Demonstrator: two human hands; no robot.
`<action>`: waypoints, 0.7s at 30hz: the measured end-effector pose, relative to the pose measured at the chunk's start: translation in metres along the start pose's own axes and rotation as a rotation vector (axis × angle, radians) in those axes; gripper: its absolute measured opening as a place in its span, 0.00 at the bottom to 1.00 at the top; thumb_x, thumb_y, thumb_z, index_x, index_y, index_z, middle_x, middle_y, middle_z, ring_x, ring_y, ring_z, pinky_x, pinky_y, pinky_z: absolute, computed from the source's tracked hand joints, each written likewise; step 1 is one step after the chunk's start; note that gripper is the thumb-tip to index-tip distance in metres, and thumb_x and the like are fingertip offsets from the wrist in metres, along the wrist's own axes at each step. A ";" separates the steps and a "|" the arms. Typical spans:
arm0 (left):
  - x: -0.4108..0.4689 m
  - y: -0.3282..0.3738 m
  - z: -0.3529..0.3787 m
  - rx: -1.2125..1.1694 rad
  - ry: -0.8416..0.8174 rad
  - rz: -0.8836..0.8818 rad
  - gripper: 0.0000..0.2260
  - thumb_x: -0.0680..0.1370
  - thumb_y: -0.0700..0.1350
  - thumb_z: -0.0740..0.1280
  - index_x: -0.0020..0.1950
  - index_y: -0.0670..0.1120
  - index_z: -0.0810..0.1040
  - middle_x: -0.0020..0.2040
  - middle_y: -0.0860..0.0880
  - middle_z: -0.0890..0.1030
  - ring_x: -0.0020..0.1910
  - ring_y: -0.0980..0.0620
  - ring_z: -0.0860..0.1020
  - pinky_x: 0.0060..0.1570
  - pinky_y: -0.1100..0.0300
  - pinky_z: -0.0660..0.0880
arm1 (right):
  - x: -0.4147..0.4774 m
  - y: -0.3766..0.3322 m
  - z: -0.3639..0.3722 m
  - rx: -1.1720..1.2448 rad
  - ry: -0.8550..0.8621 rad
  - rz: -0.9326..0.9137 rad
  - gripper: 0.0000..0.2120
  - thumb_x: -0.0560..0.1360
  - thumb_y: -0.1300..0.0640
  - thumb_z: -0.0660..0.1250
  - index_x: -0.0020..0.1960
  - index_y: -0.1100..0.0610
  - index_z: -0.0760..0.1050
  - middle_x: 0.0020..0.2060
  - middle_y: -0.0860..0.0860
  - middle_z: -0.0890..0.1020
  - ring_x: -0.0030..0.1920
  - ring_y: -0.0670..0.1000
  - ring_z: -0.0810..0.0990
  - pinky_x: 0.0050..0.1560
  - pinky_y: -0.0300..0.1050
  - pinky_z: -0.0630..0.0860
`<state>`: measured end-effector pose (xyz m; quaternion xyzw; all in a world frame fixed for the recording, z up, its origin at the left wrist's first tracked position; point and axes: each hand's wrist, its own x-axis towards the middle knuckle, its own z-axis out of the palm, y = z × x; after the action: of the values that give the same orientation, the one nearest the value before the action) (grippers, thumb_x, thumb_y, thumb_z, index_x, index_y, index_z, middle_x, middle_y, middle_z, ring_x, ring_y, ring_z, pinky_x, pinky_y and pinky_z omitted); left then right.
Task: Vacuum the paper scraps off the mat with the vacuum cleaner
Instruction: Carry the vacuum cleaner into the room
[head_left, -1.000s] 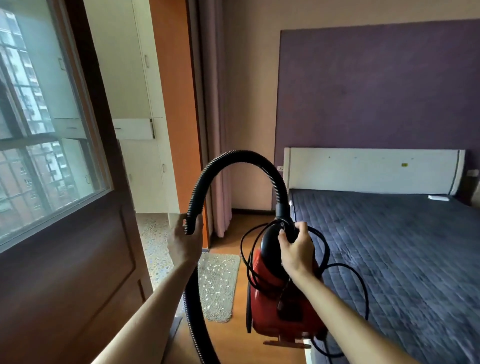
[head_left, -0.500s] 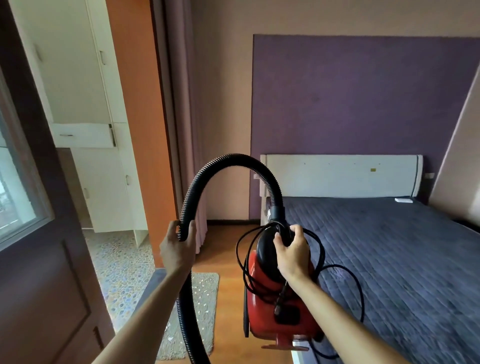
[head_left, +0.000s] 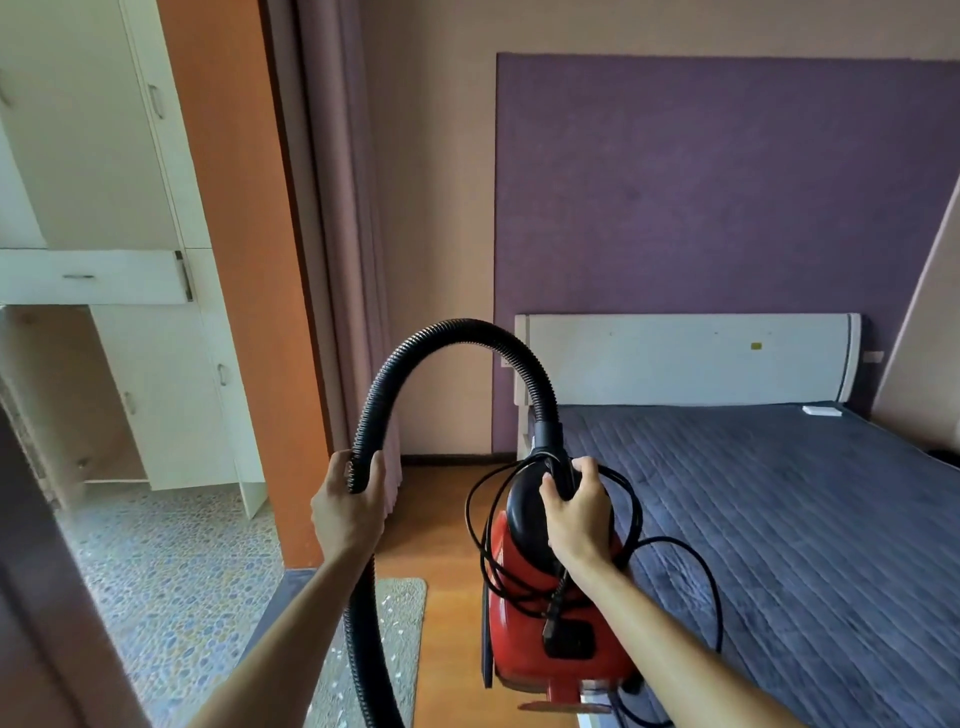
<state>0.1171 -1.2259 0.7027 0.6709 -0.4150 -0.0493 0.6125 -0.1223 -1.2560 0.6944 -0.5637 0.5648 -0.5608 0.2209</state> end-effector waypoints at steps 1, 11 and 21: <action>0.010 0.001 0.011 0.007 0.000 -0.004 0.07 0.79 0.52 0.68 0.47 0.51 0.73 0.33 0.51 0.76 0.29 0.52 0.76 0.27 0.63 0.64 | 0.015 0.005 0.008 0.003 -0.009 0.002 0.11 0.78 0.54 0.67 0.53 0.50 0.65 0.39 0.53 0.78 0.36 0.52 0.76 0.34 0.41 0.71; 0.103 -0.014 0.109 -0.014 0.030 -0.030 0.07 0.79 0.52 0.67 0.48 0.50 0.73 0.36 0.49 0.78 0.33 0.50 0.76 0.31 0.63 0.66 | 0.138 0.027 0.072 -0.032 -0.015 -0.037 0.11 0.78 0.56 0.67 0.55 0.58 0.68 0.35 0.49 0.76 0.30 0.43 0.72 0.29 0.33 0.65; 0.174 -0.038 0.177 -0.016 0.012 -0.037 0.08 0.79 0.52 0.67 0.50 0.48 0.76 0.38 0.49 0.80 0.33 0.53 0.77 0.29 0.64 0.66 | 0.222 0.052 0.129 -0.020 -0.040 -0.009 0.10 0.78 0.55 0.67 0.54 0.55 0.66 0.33 0.48 0.75 0.30 0.49 0.75 0.31 0.40 0.68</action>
<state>0.1478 -1.4752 0.7035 0.6738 -0.3984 -0.0600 0.6194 -0.0883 -1.5158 0.6985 -0.5795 0.5633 -0.5446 0.2242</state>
